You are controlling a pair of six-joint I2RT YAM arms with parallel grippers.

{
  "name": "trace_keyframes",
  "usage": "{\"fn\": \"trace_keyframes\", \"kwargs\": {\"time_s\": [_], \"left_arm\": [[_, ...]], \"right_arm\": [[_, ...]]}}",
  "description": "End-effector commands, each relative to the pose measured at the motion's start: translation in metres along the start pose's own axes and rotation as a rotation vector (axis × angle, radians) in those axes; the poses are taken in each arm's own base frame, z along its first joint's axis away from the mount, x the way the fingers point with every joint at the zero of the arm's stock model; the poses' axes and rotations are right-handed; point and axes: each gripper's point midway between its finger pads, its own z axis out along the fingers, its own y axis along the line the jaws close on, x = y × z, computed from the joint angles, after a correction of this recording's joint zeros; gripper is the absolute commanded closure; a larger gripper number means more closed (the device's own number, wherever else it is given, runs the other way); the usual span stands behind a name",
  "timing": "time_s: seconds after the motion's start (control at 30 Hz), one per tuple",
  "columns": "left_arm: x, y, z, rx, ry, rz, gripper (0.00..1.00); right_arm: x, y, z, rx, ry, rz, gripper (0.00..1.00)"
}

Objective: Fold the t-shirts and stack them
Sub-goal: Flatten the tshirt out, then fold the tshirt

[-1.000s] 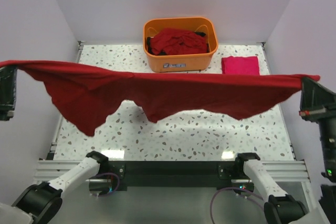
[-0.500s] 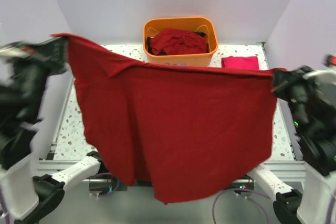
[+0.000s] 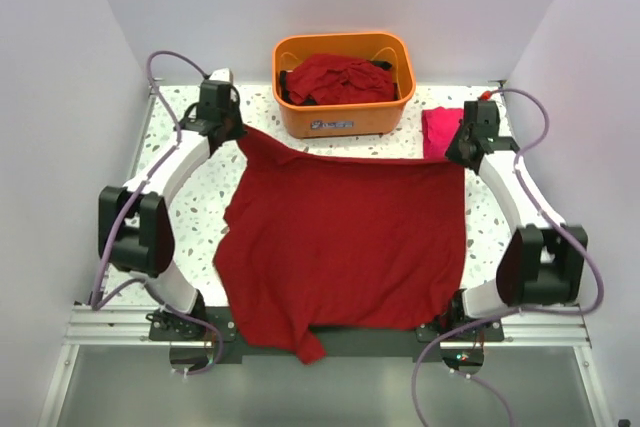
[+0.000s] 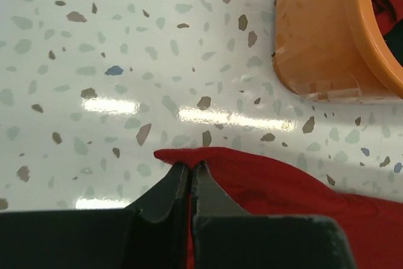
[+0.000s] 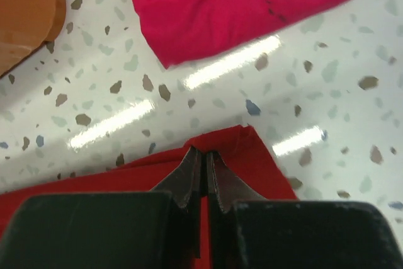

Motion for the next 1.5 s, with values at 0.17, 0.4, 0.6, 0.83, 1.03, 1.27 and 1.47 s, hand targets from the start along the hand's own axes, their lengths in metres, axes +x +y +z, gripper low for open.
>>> {"fn": "trace_keyframes", "kwargs": {"time_s": [0.17,0.4,0.6,0.83,1.03,1.27,1.47], "left_arm": [[-0.042,-0.031,0.038,0.139,-0.168,0.001,1.00],[-0.014,-0.027,0.031,0.151,-0.098,-0.029,1.00],[0.009,-0.014,-0.014,0.138,-0.077,-0.105,1.00],[0.067,0.003,-0.050,0.102,0.031,-0.241,1.00],[0.120,0.004,-0.078,0.091,0.123,-0.341,1.00],[0.161,0.006,-0.121,0.017,0.209,-0.397,1.00],[0.155,0.011,-0.146,0.011,0.199,-0.439,1.00]], "right_arm": [[-0.045,0.049,0.076,-0.122,-0.098,-0.037,1.00],[-0.044,0.053,0.083,-0.126,-0.072,-0.057,1.00],[-0.042,0.044,0.072,-0.101,-0.060,-0.084,1.00],[-0.032,0.031,0.059,-0.069,-0.049,-0.099,1.00],[-0.023,0.022,0.050,-0.047,-0.020,-0.118,1.00],[-0.018,0.015,0.042,-0.024,0.004,-0.120,1.00],[-0.018,0.008,0.039,0.006,0.008,-0.134,1.00]]}}
